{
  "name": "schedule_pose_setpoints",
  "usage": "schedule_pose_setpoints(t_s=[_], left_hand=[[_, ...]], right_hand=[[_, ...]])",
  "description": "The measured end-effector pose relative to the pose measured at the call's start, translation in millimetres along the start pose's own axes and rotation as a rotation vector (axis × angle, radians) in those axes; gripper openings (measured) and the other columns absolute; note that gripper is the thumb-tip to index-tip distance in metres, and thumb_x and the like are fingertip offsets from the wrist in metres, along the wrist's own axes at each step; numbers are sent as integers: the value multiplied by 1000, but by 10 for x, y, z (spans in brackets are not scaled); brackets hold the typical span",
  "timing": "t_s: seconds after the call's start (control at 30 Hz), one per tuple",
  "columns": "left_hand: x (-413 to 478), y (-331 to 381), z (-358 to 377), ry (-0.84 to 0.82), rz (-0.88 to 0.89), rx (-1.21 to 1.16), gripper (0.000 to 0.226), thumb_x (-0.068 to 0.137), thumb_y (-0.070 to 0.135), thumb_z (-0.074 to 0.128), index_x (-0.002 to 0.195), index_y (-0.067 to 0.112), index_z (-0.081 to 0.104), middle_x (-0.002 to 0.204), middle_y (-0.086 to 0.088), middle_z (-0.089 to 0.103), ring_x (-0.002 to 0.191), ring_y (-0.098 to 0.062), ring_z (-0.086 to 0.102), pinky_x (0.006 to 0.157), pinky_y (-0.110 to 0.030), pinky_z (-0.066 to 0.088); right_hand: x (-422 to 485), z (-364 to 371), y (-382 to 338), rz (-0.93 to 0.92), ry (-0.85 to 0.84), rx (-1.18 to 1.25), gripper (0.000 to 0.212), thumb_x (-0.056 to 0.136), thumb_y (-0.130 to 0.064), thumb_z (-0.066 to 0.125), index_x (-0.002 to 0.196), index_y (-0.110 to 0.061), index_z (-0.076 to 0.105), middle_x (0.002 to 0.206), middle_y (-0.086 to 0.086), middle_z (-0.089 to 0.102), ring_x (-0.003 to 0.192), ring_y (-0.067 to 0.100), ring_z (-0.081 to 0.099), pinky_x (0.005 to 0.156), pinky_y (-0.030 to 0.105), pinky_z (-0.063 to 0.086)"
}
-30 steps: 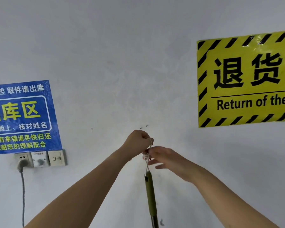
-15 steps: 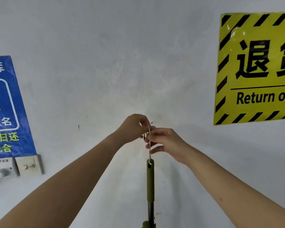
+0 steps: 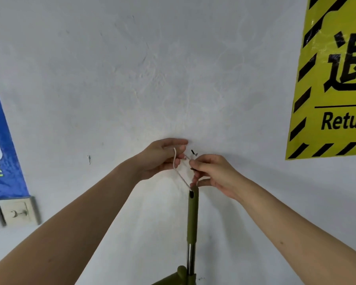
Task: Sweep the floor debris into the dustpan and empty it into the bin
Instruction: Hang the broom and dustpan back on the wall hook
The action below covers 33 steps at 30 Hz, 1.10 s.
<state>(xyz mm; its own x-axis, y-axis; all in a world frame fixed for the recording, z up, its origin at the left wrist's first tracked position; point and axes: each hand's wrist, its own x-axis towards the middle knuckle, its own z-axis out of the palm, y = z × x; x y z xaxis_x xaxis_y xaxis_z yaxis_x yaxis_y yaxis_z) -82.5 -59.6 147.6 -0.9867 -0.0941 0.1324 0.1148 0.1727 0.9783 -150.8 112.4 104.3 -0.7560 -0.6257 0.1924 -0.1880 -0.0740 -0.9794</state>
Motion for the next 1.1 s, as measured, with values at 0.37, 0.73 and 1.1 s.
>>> schedule_pose_setpoints(t_s=[0.37, 0.73, 1.1], left_hand=[[101, -264, 168, 407, 416, 624, 12, 85, 7, 63, 86, 19, 66, 77, 7, 68, 65, -4, 58, 62, -16, 48], [180, -488, 194, 429, 702, 1071, 13, 94, 9, 48, 81, 10, 50, 77, -2, 55, 65, -18, 51, 58, -33, 46], [185, -639, 338, 465, 529, 1048, 12, 97, 24, 50, 92, 16, 43, 82, 0, 57, 68, -18, 55, 60, -30, 48]], right_hand=[[270, -1, 84, -207, 487, -155, 20, 91, -12, 64, 73, -2, 64, 63, 19, 68, 53, 29, 69, 53, 40, 60], [211, -7, 82, -26, 379, -286, 19, 90, -13, 62, 81, 3, 65, 66, 18, 71, 63, 32, 72, 59, 41, 61], [200, 54, 7, -31, 356, -721, 27, 95, -32, 56, 81, -11, 67, 67, 3, 72, 50, 20, 69, 56, 33, 60]])
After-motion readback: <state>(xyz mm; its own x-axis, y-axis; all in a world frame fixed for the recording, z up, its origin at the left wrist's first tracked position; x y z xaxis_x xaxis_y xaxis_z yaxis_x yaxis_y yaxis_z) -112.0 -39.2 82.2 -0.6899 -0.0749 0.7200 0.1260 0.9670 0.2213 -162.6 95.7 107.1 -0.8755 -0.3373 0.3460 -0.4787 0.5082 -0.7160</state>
